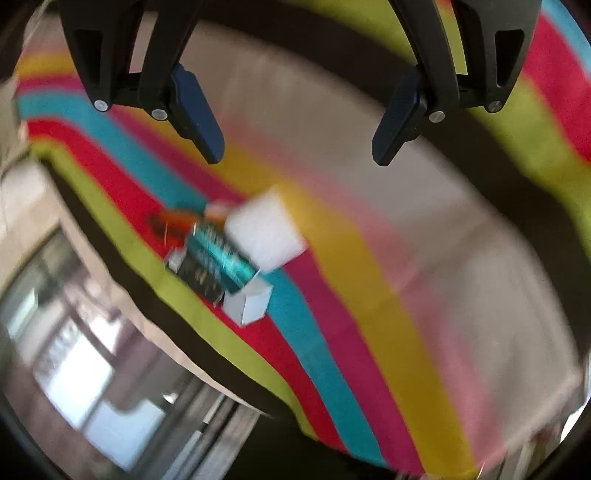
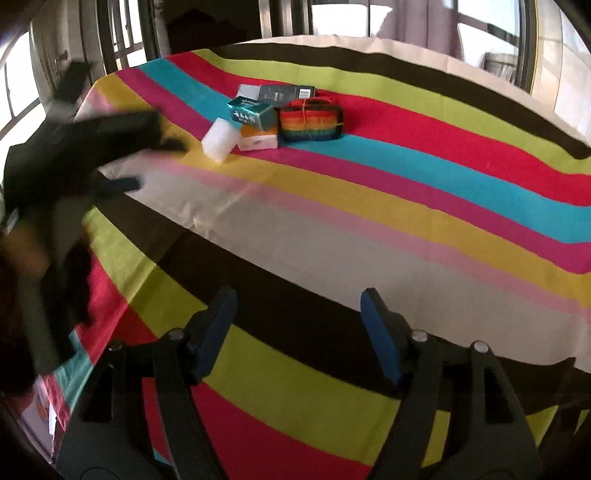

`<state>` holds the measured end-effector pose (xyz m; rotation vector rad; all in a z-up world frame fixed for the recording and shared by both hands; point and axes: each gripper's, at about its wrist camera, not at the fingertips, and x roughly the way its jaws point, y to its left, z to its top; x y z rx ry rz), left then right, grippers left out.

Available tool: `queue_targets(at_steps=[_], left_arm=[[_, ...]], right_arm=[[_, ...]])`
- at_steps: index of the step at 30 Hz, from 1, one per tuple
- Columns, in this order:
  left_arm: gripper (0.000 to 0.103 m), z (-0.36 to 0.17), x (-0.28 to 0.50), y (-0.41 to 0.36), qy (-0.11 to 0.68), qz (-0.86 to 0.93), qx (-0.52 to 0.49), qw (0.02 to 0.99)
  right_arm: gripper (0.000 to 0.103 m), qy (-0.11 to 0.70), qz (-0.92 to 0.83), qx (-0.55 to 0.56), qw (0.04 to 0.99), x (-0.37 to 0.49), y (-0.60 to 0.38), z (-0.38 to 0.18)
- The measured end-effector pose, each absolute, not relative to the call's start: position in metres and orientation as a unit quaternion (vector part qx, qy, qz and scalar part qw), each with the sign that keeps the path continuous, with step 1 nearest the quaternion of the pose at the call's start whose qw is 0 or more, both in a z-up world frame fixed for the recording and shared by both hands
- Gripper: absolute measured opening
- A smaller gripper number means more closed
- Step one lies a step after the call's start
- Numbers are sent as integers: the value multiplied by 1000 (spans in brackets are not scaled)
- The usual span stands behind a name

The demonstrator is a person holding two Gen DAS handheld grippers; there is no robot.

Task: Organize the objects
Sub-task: 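Grasp the white foam block with the left tool while the right grasps the teal box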

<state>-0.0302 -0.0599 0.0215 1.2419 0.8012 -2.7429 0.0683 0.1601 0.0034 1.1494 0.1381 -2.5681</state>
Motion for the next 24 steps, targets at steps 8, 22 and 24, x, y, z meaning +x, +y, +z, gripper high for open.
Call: queue_targets(at_steps=[8, 22, 24], left_arm=[[87, 3, -94, -64, 354, -858, 363, 77], [81, 2, -92, -45, 262, -880, 394, 43], [83, 3, -90, -45, 268, -876, 398, 53]], right_arm=[[74, 45, -893, 407, 188, 74, 162, -2], [75, 44, -885, 421, 192, 75, 160, -5], [75, 46, -885, 422, 192, 76, 160, -5]])
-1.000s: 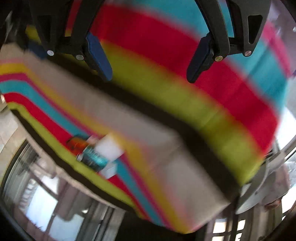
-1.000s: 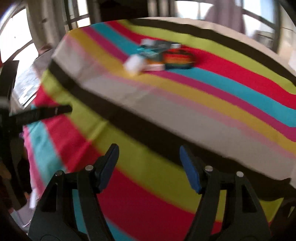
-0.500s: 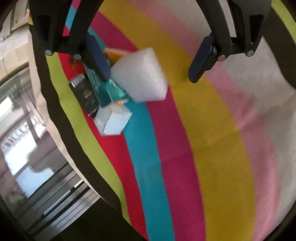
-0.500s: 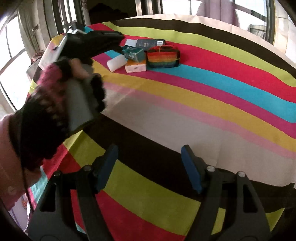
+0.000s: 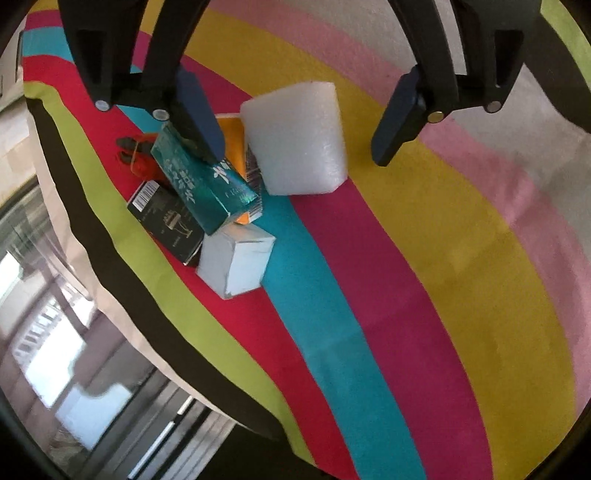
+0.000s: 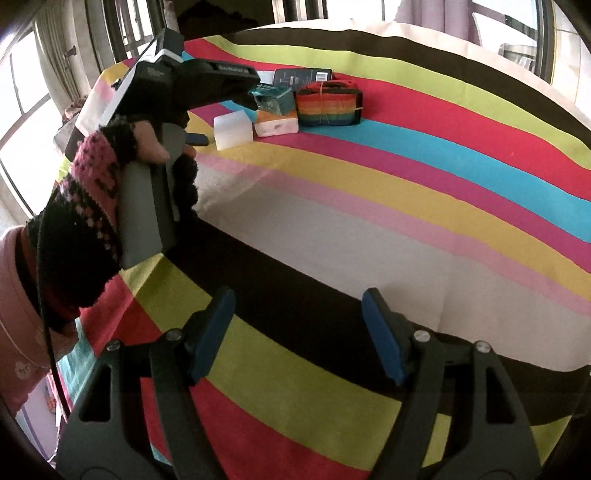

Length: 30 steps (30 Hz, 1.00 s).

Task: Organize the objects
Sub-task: 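Grasp the white foam block with the left tool while the right grasps the teal box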

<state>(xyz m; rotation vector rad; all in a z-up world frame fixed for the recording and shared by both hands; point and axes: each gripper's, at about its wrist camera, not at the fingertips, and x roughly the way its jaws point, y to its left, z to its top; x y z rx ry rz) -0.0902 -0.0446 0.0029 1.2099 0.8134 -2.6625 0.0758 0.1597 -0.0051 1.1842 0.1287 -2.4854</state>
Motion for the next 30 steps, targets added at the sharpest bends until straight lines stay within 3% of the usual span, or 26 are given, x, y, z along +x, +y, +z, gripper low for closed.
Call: queue_targets(at_steps=[4, 6, 7, 13, 19, 21, 22, 30], left_arm=[[82, 1, -89, -33, 211, -886, 404, 85], [72, 0, -90, -20, 153, -892, 416, 84], [54, 1, -87, -17, 152, -895, 415, 56], [54, 9, -31, -31, 125, -897, 424, 27], [55, 4, 32, -49, 103, -897, 428, -43], [58, -1, 34, -52, 102, -898, 426, -47], [67, -4, 32, -58, 114, -895, 428, -50], [72, 2, 10, -48, 78, -903, 422, -26]], right_arm=[[77, 52, -885, 422, 190, 76, 158, -5], [77, 57, -884, 423, 189, 77, 157, -5], [77, 57, -885, 423, 188, 77, 156, -5], [77, 47, -884, 420, 200, 70, 155, 3], [77, 115, -891, 355, 259, 3, 122, 42], [77, 136, -889, 334, 281, -31, 107, 51], [77, 143, -887, 331, 287, -50, 99, 54], [77, 207, -857, 339, 327, -120, 42, 35]])
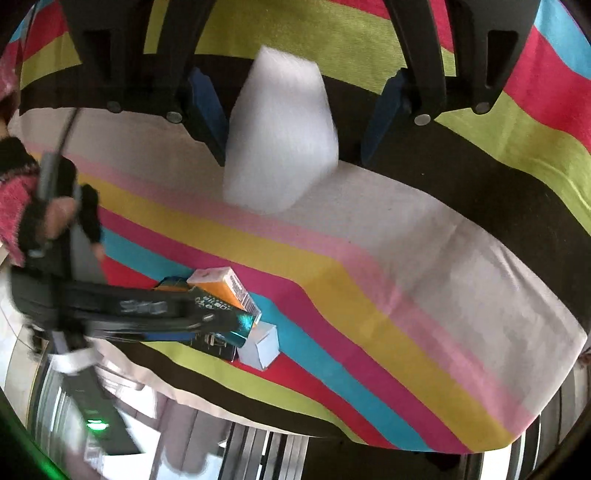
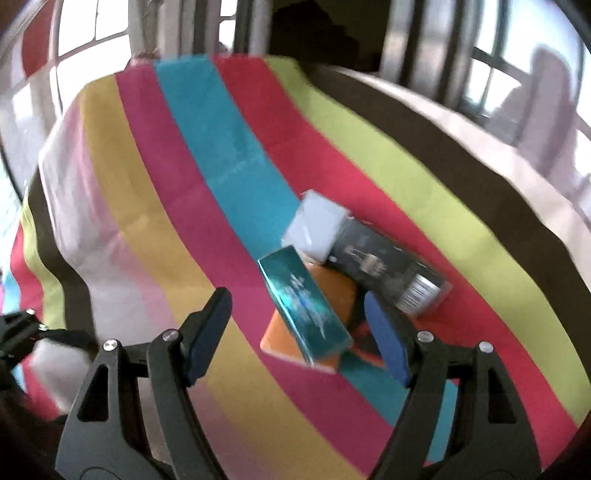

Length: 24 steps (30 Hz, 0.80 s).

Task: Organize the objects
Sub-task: 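Grasp the white foam block with the left tool while the right grasps the teal box, then carry the foam block and teal box over the purple-rimmed bin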

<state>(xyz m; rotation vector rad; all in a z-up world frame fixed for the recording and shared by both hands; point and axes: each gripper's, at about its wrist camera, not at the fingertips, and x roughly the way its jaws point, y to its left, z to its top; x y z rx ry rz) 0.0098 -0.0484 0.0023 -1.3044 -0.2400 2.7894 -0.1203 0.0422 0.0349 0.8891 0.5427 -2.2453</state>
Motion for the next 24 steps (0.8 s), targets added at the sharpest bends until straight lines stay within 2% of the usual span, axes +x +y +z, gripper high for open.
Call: queue_targets(at_steps=[2, 3, 4, 6, 10, 18, 22, 24], left_arm=[[73, 5, 14, -53, -82, 903, -421, 29], [73, 5, 14, -53, -82, 903, -421, 28], [73, 4, 13, -52, -80, 903, -422, 27], [73, 4, 13, -51, -74, 903, -423, 24], [74, 5, 13, -50, -67, 903, -425, 19], [75, 9, 29, -58, -81, 898, -432, -1], [75, 7, 39, -47, -52, 901, -432, 0], [70, 8, 41, -47, -57, 904, -424, 6]], right_arm=[[71, 236, -849, 348, 320, -125, 36, 21], [43, 249, -847, 350, 311, -123, 36, 17], [32, 246, -845, 359, 310, -123, 38, 15], [32, 207, -854, 360, 315, -111, 53, 23], [32, 196, -857, 384, 283, -66, 88, 29], [32, 137, -857, 447, 214, 21, 168, 5], [33, 109, -867, 443, 202, 39, 184, -1], [32, 99, -874, 436, 192, 44, 191, -1]])
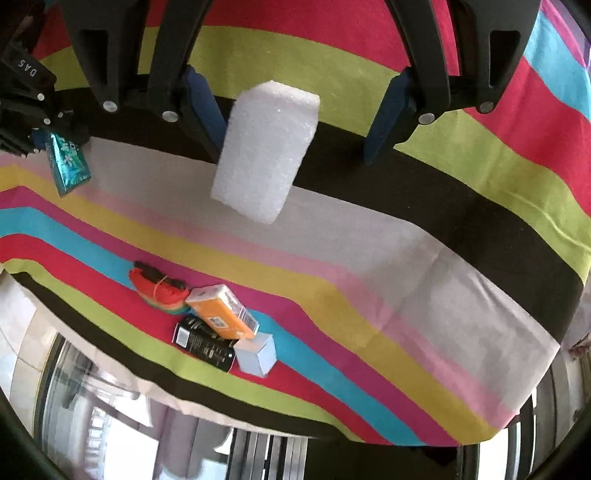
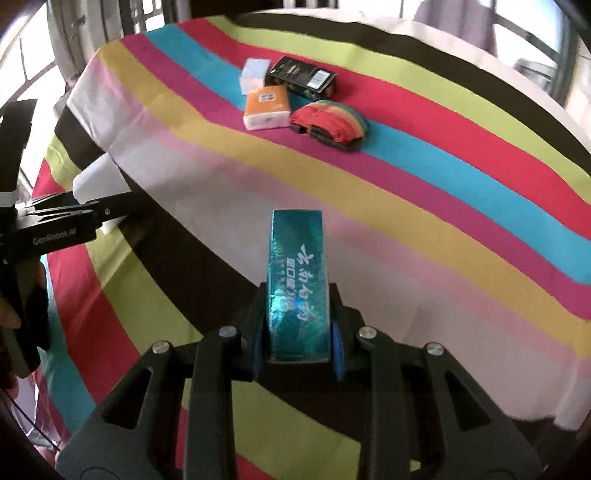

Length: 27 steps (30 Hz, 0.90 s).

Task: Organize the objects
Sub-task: 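Carry the foam block and teal box over the purple-rimmed bin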

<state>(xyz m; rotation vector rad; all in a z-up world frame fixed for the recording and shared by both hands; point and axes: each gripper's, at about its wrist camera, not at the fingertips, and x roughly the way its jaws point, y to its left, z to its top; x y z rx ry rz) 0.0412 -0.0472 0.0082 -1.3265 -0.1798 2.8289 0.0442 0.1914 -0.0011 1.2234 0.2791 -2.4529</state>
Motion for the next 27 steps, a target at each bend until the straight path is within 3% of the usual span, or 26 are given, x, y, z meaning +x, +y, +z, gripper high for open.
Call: queue_targets(at_steps=[1, 2, 4, 27], left_arm=[[51, 8, 43, -49, -66, 905, -420, 16], [38, 7, 43, -50, -70, 905, -419, 19], [30, 6, 43, -56, -83, 906, -415, 13], [30, 1, 38, -48, -46, 907, -417, -15]], right_arm=[[33, 98, -876, 433, 189, 43, 190, -1], [33, 95, -880, 427, 186, 43, 188, -3], [33, 89, -886, 416, 183, 43, 189, -3], [32, 94, -892, 412, 163, 45, 193, -3]])
